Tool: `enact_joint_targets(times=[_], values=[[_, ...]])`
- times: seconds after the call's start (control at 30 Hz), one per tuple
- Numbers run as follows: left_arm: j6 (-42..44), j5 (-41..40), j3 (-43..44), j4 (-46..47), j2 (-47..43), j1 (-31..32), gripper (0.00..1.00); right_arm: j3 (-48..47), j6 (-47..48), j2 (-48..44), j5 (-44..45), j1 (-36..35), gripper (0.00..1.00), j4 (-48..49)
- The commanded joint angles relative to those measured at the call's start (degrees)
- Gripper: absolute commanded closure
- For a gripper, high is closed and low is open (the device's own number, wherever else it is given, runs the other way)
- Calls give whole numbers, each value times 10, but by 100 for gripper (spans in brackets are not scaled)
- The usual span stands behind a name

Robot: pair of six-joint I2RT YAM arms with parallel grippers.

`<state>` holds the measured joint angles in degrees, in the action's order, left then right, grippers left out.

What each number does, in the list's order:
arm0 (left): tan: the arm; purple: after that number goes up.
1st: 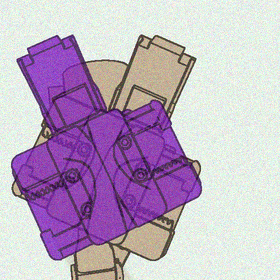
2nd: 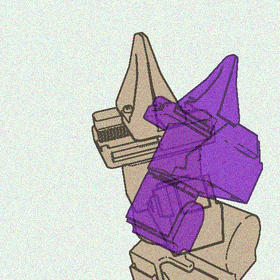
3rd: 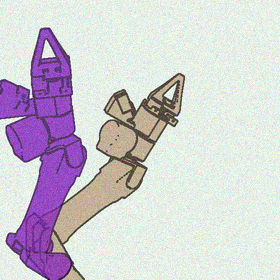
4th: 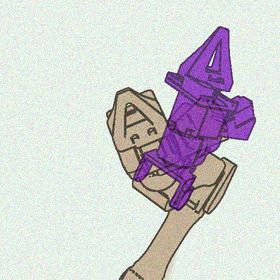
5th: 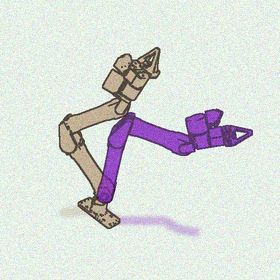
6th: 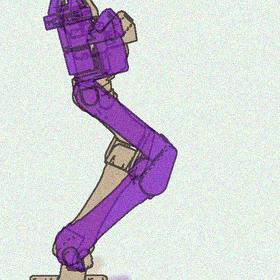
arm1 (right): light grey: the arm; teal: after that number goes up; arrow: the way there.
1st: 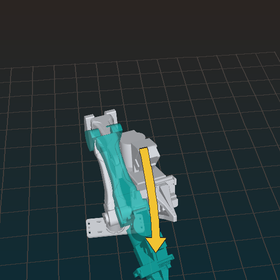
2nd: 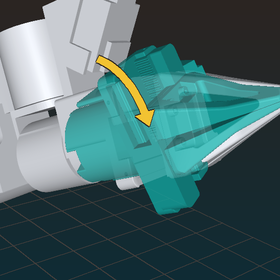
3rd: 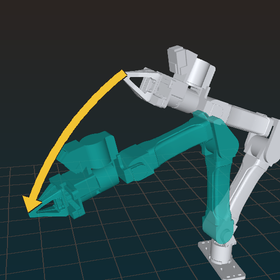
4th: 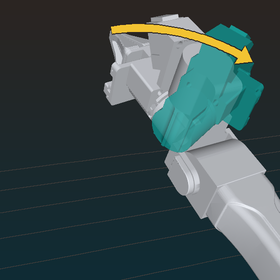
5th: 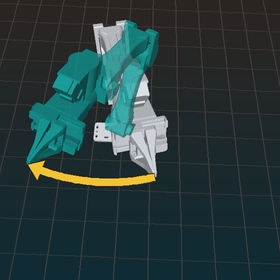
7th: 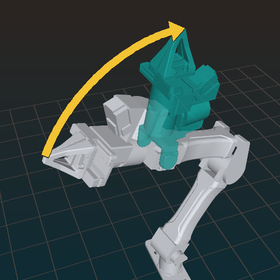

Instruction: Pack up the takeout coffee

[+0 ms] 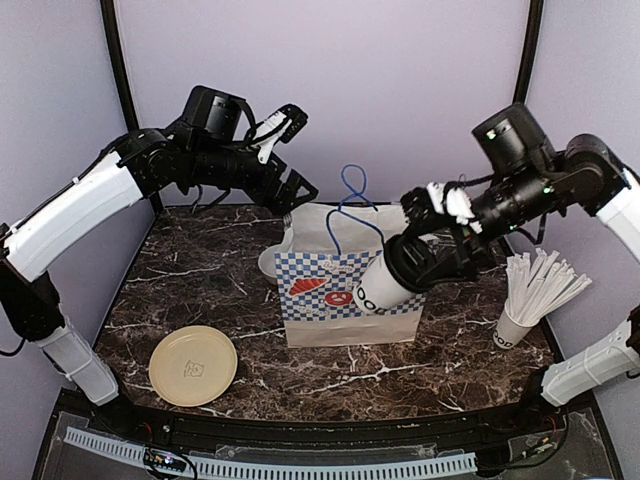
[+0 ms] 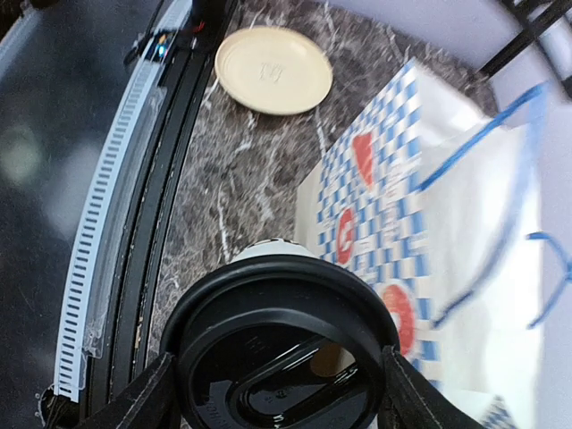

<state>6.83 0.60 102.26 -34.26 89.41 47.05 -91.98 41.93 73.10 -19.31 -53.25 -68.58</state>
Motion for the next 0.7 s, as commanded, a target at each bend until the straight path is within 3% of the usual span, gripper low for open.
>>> enact_joint_targets(times=[0.0,0.2,0.4,0.67], values=[[8,117,60,-57,37,-10,4,-148,8,-6,-73,26,45,-29],[29,120,126,-106,106,-11,10,-258,-3,10,-38,46,46,-5],[30,92,125,-100,107,-20,10,-232,-17,36,37,60,46,63],[7,34,60,-52,35,-23,7,-178,-37,105,132,61,46,128]])
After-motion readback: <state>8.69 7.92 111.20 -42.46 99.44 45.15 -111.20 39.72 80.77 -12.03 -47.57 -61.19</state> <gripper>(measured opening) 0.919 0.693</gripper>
